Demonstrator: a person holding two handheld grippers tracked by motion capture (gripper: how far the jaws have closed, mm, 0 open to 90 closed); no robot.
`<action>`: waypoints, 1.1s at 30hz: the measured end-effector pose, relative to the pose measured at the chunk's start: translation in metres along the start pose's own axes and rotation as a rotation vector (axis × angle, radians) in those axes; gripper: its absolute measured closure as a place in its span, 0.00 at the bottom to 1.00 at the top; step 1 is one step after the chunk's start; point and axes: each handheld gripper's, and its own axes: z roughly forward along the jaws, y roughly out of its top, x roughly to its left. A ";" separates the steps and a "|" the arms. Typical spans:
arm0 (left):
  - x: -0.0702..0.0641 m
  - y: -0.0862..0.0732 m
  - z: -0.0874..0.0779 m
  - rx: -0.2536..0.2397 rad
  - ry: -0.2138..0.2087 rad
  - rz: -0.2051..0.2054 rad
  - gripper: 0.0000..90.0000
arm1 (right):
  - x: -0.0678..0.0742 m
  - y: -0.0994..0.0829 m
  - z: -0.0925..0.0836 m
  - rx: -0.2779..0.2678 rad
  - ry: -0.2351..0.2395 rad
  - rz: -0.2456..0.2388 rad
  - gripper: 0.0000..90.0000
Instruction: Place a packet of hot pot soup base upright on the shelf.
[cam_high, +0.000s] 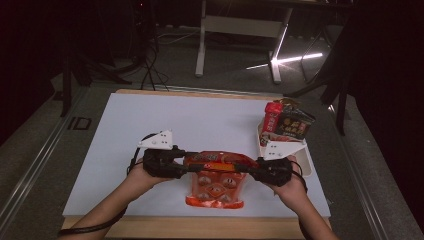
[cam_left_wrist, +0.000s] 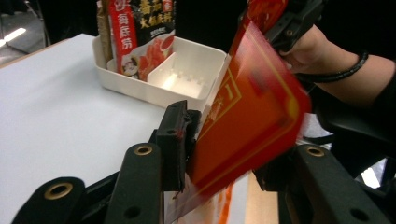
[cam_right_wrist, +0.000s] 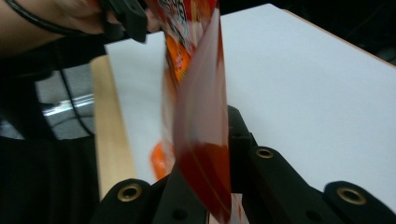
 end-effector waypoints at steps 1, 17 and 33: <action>-0.001 -0.001 0.000 0.004 0.007 0.002 0.57 | 0.002 0.001 -0.001 0.000 -0.004 -0.007 1.00; 0.005 -0.042 -0.006 -0.002 0.115 -0.075 0.02 | 0.007 0.029 -0.029 -0.075 -0.028 -0.006 1.00; 0.005 -0.098 -0.031 0.003 0.228 -0.139 0.02 | -0.017 0.067 -0.087 -0.230 -0.230 0.040 1.00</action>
